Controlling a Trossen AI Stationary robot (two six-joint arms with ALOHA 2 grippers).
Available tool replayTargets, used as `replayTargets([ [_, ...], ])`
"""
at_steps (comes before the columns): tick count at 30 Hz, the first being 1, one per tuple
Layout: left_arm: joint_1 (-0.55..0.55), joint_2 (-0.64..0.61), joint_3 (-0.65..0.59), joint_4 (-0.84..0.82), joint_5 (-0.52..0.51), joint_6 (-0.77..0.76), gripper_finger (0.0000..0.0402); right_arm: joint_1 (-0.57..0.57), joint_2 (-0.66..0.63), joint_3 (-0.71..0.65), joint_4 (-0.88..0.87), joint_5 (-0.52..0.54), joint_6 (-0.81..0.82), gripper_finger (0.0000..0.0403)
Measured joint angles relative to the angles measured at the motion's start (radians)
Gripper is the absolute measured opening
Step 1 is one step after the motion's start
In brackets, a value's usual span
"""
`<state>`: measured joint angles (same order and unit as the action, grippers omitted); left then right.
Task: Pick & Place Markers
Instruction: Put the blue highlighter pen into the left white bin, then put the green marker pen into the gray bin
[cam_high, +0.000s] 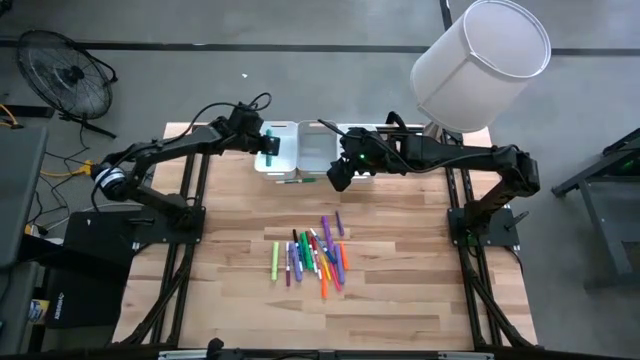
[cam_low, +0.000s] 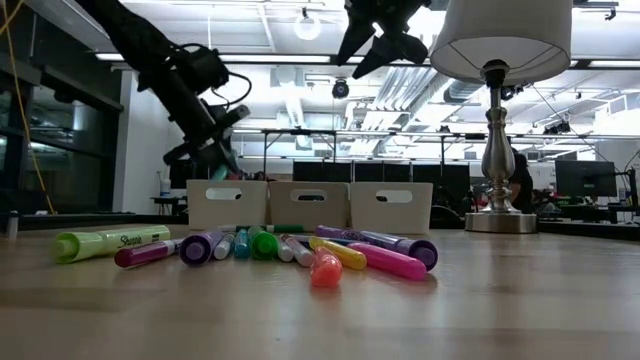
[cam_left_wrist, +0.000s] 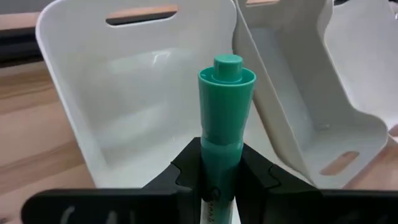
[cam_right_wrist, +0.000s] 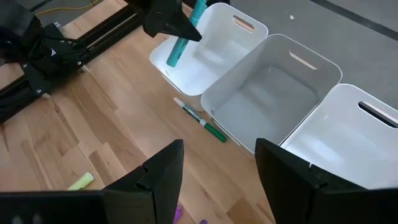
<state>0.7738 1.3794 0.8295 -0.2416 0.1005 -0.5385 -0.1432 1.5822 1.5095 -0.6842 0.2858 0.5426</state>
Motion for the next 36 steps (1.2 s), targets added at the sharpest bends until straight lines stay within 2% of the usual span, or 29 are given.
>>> replayTargets([
  [3,-0.001,0.007,0.0,0.008,-0.019,-0.015,0.0068,0.0,0.0,0.0,0.0,0.0,0.0,0.0188],
  [8,-0.002,0.007,0.0,0.011,-0.055,-0.01,0.0151,0.012,0.001,-0.023,-0.003,0.017,0.004,0.0188],
  [12,-0.002,0.007,0.0,0.015,-0.055,0.009,0.0185,0.022,0.001,-0.058,0.014,0.022,0.035,0.0188],
  [16,-0.001,0.007,0.013,0.013,-0.003,0.047,0.0189,0.028,0.002,-0.092,0.019,0.014,0.063,0.0188],
  [21,-0.017,0.006,0.075,0.007,0.155,0.165,0.0191,0.037,0.002,-0.106,0.017,0.008,0.079,0.0188],
  [26,-0.11,0.006,0.139,-0.071,0.225,0.374,0.0191,0.04,0.002,-0.106,0.02,0.009,0.079,0.0188],
  [31,-0.253,0.006,0.175,-0.212,0.185,0.621,0.0192,0.04,0.002,-0.106,0.019,-0.004,0.063,0.0188],
  [36,-0.393,0.006,0.175,-0.268,0.037,0.693,0.0192,0.04,0.002,-0.106,0.019,-0.004,0.062,0.0188],
])
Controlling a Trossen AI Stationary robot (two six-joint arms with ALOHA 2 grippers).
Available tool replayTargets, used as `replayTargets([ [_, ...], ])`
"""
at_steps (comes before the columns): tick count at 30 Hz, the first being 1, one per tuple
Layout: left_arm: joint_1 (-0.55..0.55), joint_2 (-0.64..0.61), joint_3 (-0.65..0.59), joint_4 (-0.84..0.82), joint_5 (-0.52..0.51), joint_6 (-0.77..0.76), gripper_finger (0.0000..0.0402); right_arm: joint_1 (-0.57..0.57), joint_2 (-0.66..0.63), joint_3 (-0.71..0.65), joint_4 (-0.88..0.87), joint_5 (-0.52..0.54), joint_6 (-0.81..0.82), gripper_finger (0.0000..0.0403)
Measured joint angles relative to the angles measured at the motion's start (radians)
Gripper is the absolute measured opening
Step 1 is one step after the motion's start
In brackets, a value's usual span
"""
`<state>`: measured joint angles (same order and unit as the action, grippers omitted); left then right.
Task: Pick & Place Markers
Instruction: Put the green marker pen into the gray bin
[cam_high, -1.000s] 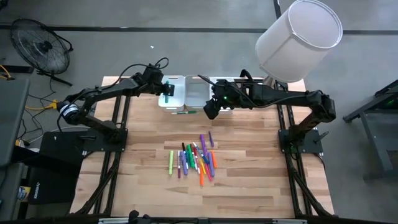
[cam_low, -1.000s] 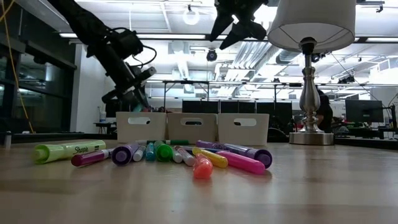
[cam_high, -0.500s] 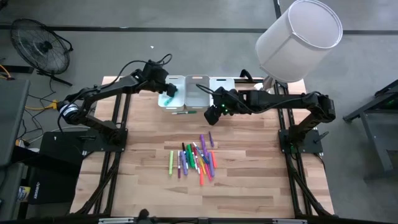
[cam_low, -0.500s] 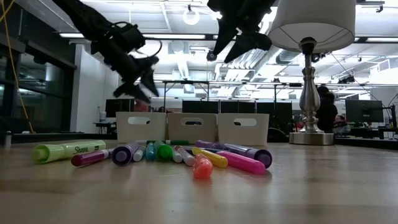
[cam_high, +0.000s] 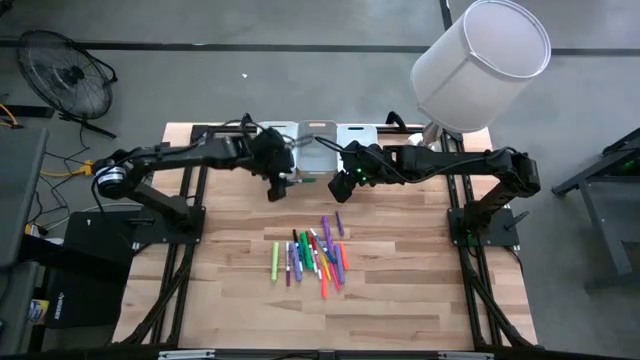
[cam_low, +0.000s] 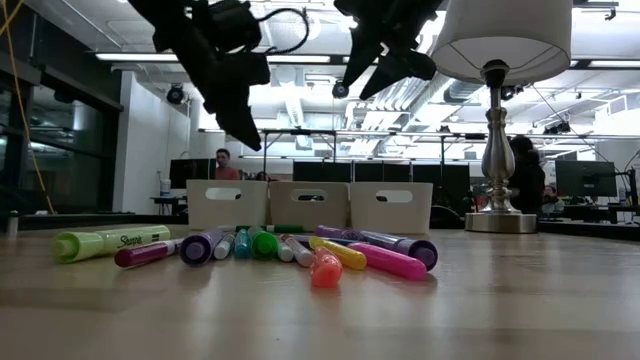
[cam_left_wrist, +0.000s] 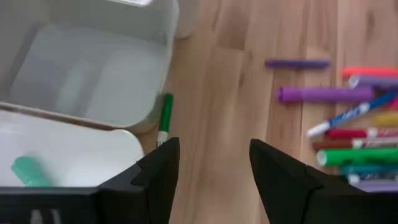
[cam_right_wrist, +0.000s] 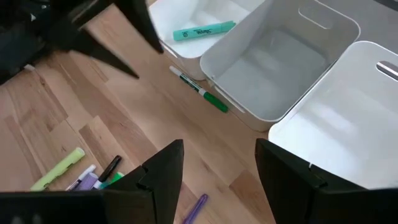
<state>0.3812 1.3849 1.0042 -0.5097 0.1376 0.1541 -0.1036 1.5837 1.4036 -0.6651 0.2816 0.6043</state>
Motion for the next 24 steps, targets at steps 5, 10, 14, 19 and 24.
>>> replayTargets([
  [5,-0.104,0.0,0.0,-0.018,-0.099,0.016,0.0192,0.0,0.0,0.0,0.0,-0.003,-0.001,0.0188],
  [10,-0.156,0.057,0.001,-0.022,-0.118,0.013,0.0192,0.001,0.0,0.0,0.0,-0.004,0.0,0.0188],
  [14,-0.165,0.123,0.003,-0.012,-0.111,-0.001,0.0192,0.009,0.0,0.0,0.002,-0.002,-0.001,0.0188],
  [19,-0.165,0.21,0.001,-0.005,-0.174,-0.002,0.0192,0.023,0.0,0.0,0.004,-0.001,-0.001,0.0188],
  [24,-0.159,0.286,0.002,0.018,-0.226,0.019,0.0192,0.034,0.0,0.0,0.0,0.001,0.0,0.0188],
])
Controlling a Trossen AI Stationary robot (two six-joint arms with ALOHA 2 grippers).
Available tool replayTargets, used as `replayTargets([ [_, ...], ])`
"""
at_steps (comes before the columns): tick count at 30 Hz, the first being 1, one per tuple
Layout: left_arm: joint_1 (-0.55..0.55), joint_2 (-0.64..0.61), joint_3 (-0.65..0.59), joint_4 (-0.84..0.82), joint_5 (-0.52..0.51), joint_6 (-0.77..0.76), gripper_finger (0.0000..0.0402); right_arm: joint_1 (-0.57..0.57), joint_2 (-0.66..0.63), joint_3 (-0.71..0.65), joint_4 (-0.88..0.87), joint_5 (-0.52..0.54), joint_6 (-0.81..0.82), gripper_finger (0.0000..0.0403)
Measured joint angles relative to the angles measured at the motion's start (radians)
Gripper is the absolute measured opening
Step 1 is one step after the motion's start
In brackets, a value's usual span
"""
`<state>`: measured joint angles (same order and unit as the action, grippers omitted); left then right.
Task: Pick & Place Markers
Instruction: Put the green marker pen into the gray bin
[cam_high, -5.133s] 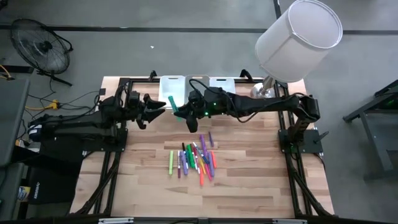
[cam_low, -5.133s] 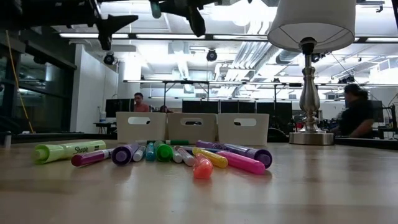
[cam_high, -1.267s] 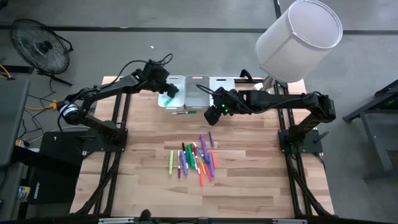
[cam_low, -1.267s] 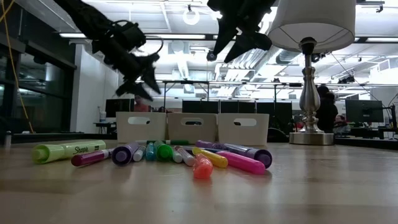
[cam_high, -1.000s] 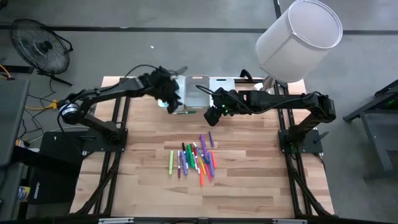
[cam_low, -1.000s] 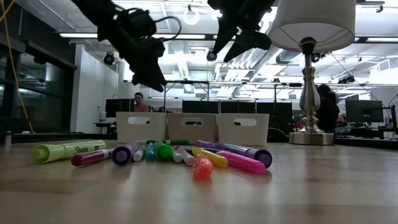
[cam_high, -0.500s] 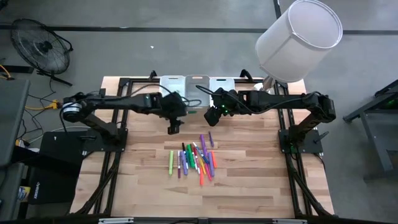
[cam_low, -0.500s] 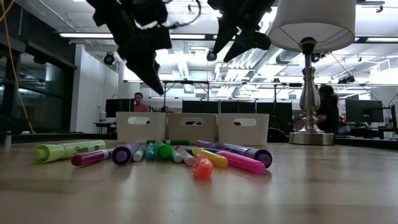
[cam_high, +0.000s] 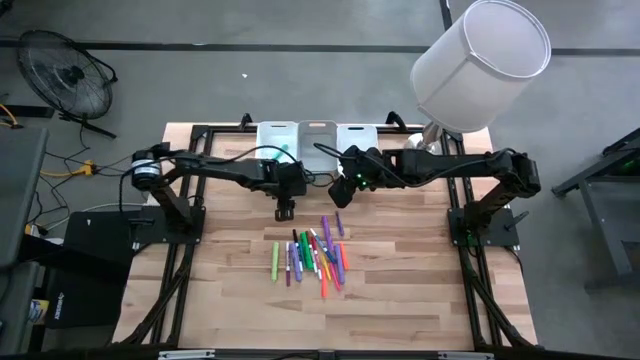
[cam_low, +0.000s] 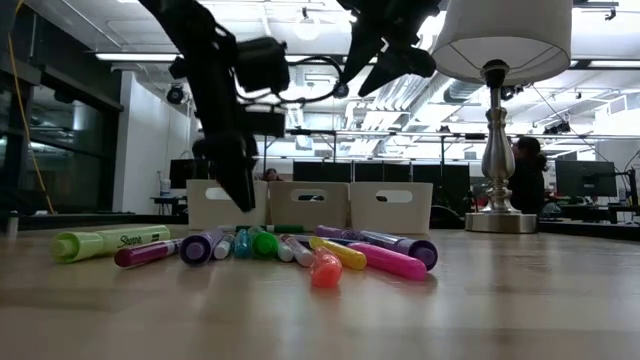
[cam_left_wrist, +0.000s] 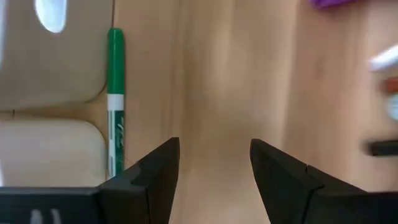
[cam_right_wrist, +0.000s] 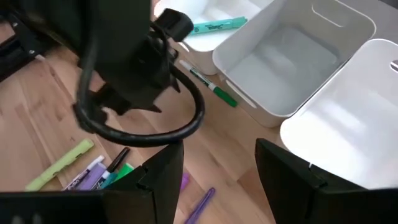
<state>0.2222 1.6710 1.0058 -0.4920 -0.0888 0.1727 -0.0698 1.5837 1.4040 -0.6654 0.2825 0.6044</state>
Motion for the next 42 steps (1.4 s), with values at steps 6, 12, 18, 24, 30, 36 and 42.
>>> replayTargets([
  [6,0.0,0.036,0.0,0.026,-0.112,0.003,0.0178,0.012,0.0,0.0,0.001,0.01,0.0,0.0188],
  [12,0.0,0.034,0.0,0.065,-0.224,0.011,0.01,0.012,0.0,0.0,0.003,0.01,0.008,0.0188],
  [18,0.0,0.034,0.0,0.093,-0.248,0.041,0.0008,0.012,0.0,0.0,0.003,0.01,0.021,0.0188],
  [24,0.0,0.034,-0.001,0.131,-0.266,0.065,0.0007,0.012,0.0,0.0,0.005,0.007,0.024,0.0188],
  [30,-0.003,0.034,-0.001,0.16,-0.341,0.138,0.0001,0.012,0.0,0.0,0.008,0.009,0.02,0.0188],
  [36,-0.002,0.053,0.0,0.172,-0.426,0.138,0.0001,0.013,-0.006,0.0,0.003,0.012,0.025,0.0188],
  [42,-0.051,0.077,0.001,0.166,-0.452,0.114,0.0,0.043,-0.09,0.001,-0.01,0.046,0.061,0.0188],
])
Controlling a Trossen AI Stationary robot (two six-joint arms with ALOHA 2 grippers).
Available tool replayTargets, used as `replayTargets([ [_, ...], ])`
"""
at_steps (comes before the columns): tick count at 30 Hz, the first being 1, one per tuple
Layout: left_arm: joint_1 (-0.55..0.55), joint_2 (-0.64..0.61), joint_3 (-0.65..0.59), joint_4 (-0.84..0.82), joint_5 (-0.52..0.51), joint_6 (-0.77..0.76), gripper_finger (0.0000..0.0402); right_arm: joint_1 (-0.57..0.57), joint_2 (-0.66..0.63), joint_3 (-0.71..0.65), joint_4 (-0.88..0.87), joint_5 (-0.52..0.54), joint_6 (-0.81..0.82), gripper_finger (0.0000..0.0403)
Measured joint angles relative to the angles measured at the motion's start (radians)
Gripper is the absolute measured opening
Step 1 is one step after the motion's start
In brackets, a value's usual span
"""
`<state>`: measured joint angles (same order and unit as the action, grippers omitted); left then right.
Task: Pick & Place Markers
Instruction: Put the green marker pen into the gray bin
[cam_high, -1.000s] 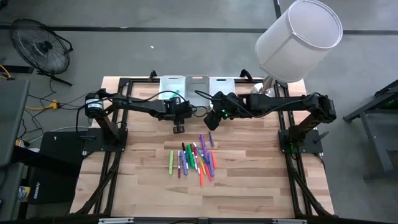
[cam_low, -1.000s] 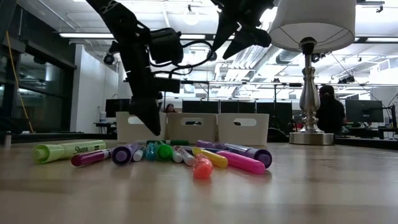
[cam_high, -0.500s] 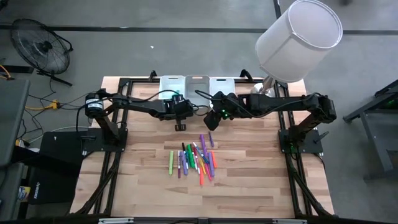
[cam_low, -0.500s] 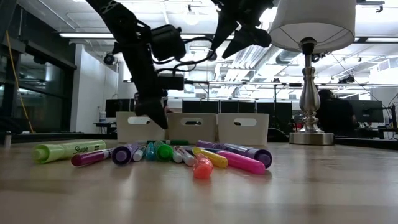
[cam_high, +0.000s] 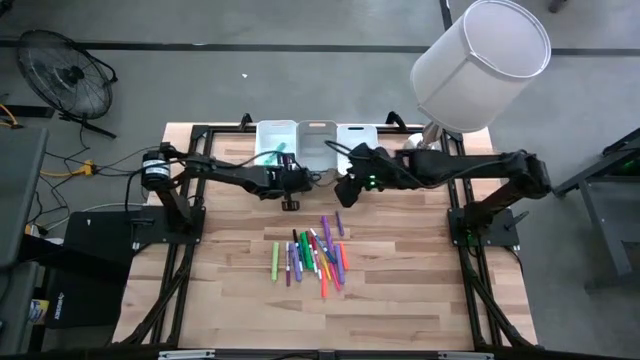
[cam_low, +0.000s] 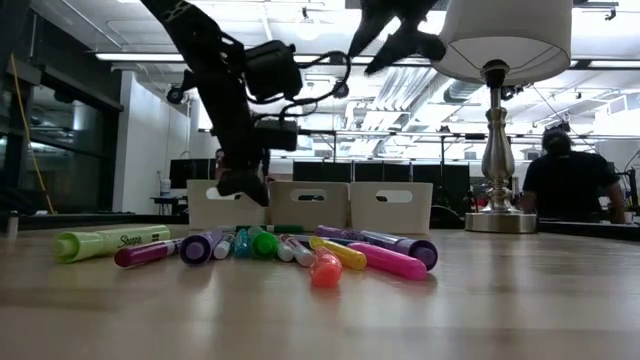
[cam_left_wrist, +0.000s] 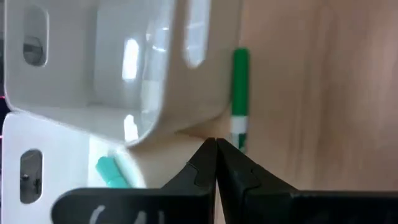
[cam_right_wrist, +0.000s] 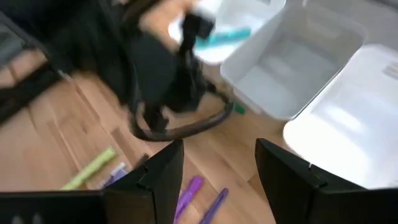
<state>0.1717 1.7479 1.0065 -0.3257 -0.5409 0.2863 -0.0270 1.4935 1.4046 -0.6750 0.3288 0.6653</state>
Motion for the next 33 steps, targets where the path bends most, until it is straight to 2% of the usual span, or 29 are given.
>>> replayTargets([
  [8,-0.028,0.064,-0.002,0.015,-0.046,-0.004,0.0,0.091,-0.139,0.002,-0.001,0.137,0.008,0.0188],
  [15,-0.028,0.109,0.028,0.019,-0.105,-0.037,0.0,0.162,-0.175,0.002,-0.001,0.228,0.009,0.0188],
  [23,-0.025,0.115,0.051,0.021,-0.107,-0.039,0.0,0.192,-0.174,0.002,-0.002,0.24,0.012,0.0188],
  [33,0.065,0.115,0.051,0.011,-0.028,-0.087,0.0,0.199,-0.173,0.001,-0.002,0.241,0.015,0.0188],
])
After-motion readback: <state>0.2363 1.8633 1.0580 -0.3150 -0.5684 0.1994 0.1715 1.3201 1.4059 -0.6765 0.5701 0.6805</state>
